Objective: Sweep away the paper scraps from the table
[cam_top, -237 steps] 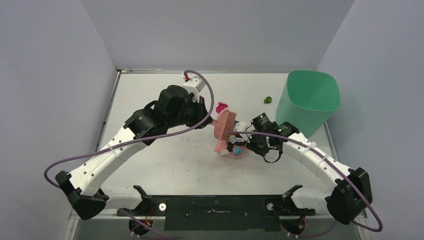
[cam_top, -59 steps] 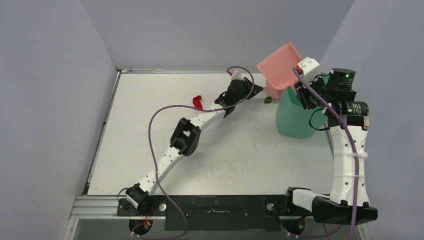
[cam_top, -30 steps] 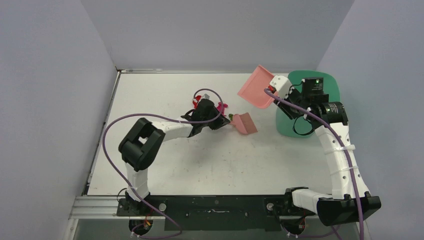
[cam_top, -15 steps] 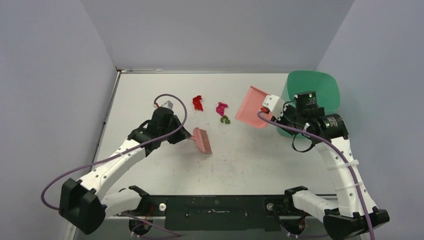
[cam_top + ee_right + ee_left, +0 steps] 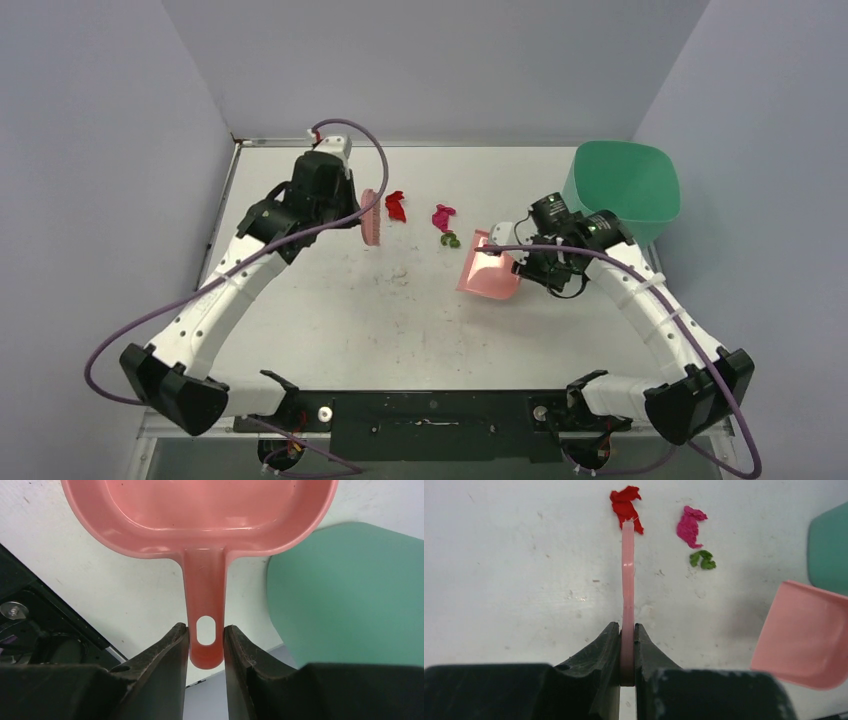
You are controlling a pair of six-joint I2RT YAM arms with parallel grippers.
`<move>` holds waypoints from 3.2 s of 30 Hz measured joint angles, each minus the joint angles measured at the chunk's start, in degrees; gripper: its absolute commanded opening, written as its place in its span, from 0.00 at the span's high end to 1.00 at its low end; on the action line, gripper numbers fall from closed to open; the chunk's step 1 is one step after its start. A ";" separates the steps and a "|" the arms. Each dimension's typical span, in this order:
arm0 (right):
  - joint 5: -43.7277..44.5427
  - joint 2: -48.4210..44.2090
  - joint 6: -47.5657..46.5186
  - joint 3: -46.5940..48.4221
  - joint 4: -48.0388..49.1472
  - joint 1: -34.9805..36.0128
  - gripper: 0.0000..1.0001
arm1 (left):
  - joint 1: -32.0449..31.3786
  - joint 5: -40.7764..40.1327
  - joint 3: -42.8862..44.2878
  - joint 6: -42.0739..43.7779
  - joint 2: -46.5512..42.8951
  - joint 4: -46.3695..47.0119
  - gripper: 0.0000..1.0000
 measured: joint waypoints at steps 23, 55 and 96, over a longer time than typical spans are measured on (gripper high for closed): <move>8.96 30.21 12.79 2.45 3.96 2.69 0.95 | -0.02 -13.60 51.25 30.47 54.93 -9.62 0.99; 2.64 46.97 15.17 17.00 3.96 -0.87 0.95 | -4.70 19.34 33.42 25.24 52.26 10.73 1.00; 3.08 18.88 10.19 -8.46 0.31 -0.70 0.95 | -10.38 -4.02 0.74 8.66 4.94 -0.24 1.00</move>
